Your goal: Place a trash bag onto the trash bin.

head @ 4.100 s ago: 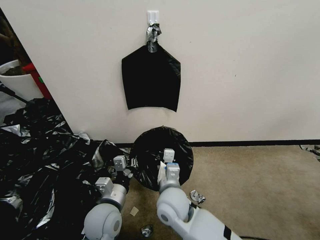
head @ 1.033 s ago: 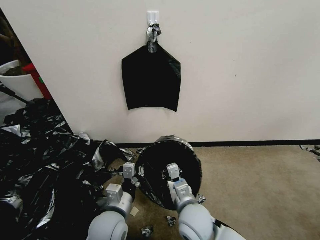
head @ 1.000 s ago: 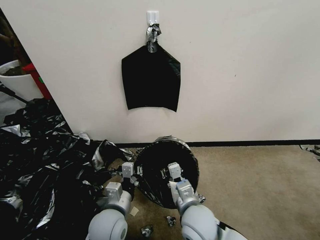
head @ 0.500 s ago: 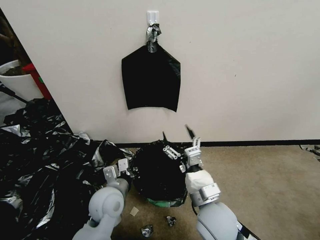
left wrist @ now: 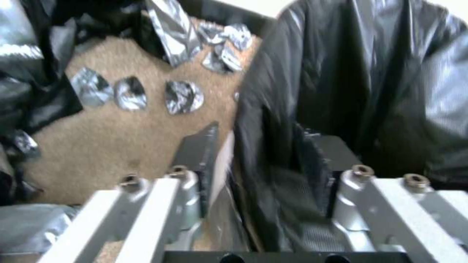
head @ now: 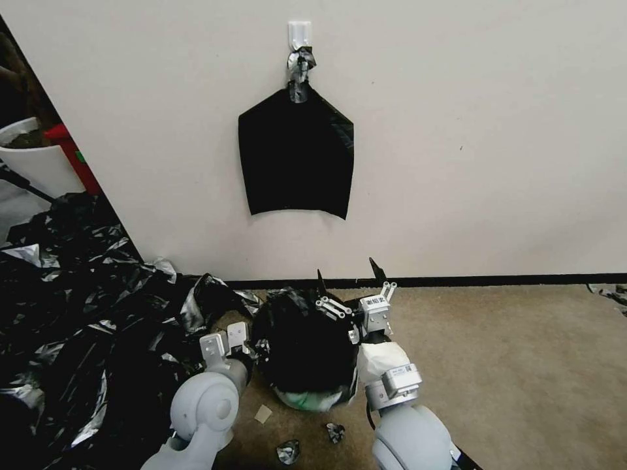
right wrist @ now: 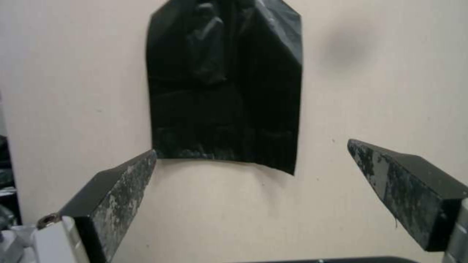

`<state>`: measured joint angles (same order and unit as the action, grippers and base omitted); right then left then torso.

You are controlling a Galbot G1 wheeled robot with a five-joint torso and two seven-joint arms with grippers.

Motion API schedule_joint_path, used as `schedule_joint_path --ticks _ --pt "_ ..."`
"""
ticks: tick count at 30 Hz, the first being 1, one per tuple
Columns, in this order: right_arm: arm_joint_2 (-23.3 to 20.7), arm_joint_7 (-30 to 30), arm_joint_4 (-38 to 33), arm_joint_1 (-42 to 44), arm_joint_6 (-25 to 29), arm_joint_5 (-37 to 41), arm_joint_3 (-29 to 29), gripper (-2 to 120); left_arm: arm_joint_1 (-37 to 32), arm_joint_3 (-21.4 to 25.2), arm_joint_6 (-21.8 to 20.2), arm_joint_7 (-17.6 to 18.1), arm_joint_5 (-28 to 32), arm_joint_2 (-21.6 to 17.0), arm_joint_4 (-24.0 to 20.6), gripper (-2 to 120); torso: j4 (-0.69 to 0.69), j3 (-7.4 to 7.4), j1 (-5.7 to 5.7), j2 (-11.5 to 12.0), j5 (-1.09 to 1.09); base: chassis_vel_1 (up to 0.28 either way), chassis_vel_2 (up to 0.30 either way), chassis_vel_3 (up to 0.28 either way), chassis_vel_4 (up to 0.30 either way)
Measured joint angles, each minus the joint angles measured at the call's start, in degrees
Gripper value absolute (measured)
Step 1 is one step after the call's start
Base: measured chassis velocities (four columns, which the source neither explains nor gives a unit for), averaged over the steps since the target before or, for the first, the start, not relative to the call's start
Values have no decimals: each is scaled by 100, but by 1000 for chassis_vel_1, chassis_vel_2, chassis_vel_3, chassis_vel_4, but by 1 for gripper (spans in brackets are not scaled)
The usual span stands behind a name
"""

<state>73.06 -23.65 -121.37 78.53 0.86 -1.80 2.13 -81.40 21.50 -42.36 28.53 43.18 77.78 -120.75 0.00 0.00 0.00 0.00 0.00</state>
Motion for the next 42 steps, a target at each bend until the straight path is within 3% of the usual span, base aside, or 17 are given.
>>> schedule_joint_path --ticks 3,5,7,8,9,11,12,13,15,20,42 --pt "52 -25 132 10 310 183 -150 100 -208 46 289 -85 -224 -93 -287 55 0 0 0 0 0 0 0 0 0" --pt "129 -25 319 9 693 181 -419 100 -462 140 812 -379 -617 -215 -565 63 -1 0 0 0 0 0 0 0 0" --pt "217 38 443 34 960 26 -749 100 -651 288 1905 -885 -1311 -344 -566 72 -1 0 0 0 -2 0 0 0 0" --pt "217 38 443 34 960 26 -749 100 -651 288 1905 -885 -1311 -344 -566 72 -1 0 0 0 -2 0 0 0 0" --pt "272 92 478 66 1062 -62 -913 100 -670 386 2466 -1167 -1652 -383 -417 77 -2 -1 0 0 -2 0 0 0 0" --pt "465 176 473 213 1213 -241 -1393 100 -478 836 4192 -2027 -2581 -484 228 86 -1 1 0 0 5 0 0 0 0" --pt "465 176 473 213 1213 -241 -1393 100 -478 836 4192 -2027 -2581 -484 228 86 -1 1 0 0 5 0 0 0 0" --pt "551 233 422 293 1221 -269 -1585 100 -360 998 4671 -2223 -2681 -531 346 92 1 0 0 0 -1 0 0 0 0" --pt "698 337 320 429 1223 -331 -1952 100 -199 1188 5150 -2401 -2639 -594 438 99 3 0 0 0 1 0 0 0 0" --pt "737 376 281 466 1212 -352 -2024 100 -161 1221 5385 -2431 -2565 -605 458 100 0 0 0 0 0 0 0 0 0" --pt "724 376 273 456 1187 -347 -1987 100 -159 1201 5485 -2377 -2526 -596 458 100 0 0 0 0 0 0 0 0 0"
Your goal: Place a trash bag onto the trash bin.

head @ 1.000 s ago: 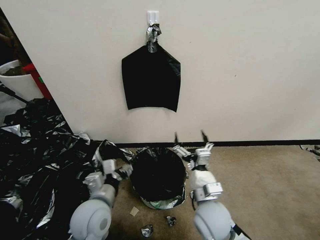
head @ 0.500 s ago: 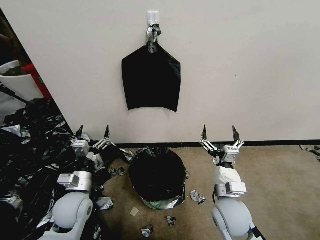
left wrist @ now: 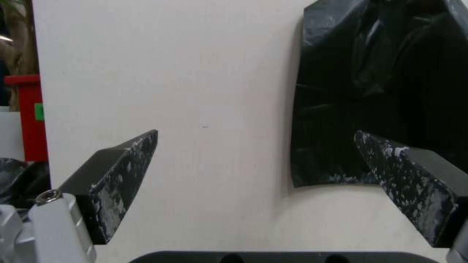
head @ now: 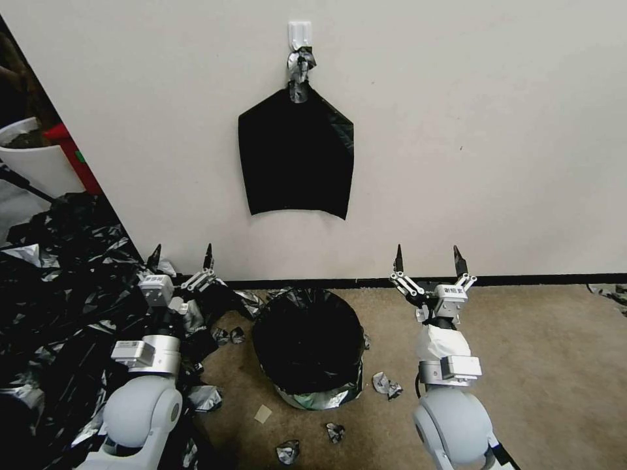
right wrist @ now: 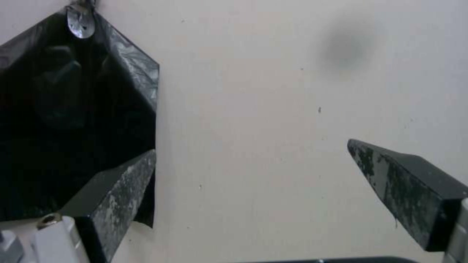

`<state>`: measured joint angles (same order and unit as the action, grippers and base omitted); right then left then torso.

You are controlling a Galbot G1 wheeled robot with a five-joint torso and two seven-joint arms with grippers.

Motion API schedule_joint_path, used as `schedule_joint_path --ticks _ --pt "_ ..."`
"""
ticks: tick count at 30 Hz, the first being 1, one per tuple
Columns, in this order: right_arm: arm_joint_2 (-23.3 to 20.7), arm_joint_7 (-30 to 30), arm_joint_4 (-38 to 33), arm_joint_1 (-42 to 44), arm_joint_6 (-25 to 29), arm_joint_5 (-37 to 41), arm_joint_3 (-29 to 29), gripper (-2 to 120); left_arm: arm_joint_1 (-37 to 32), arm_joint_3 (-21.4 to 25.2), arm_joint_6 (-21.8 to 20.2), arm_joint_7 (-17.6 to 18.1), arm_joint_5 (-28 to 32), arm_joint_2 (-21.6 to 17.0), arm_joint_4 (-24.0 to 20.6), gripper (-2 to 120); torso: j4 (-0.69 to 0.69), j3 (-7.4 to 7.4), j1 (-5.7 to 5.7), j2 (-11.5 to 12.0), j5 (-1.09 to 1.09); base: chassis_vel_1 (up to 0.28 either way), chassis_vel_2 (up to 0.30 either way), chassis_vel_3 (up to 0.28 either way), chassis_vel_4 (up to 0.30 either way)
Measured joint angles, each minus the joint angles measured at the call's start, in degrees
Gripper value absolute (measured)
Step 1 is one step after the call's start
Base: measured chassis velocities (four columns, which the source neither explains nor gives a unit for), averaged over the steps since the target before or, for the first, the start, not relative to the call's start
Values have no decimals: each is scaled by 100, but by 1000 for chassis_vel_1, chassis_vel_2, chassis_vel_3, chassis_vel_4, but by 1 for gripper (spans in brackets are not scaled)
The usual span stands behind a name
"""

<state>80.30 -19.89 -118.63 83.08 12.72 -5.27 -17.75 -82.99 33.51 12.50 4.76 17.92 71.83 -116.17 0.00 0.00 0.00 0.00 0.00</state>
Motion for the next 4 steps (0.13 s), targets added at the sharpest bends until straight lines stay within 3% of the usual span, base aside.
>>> schedule_joint_path --ticks 4 --pt "-1 0 0 -1 -1 1 1 100 0 -1 3 2 1 1 0 100 0 0 0 0 0 0 0 0 0"
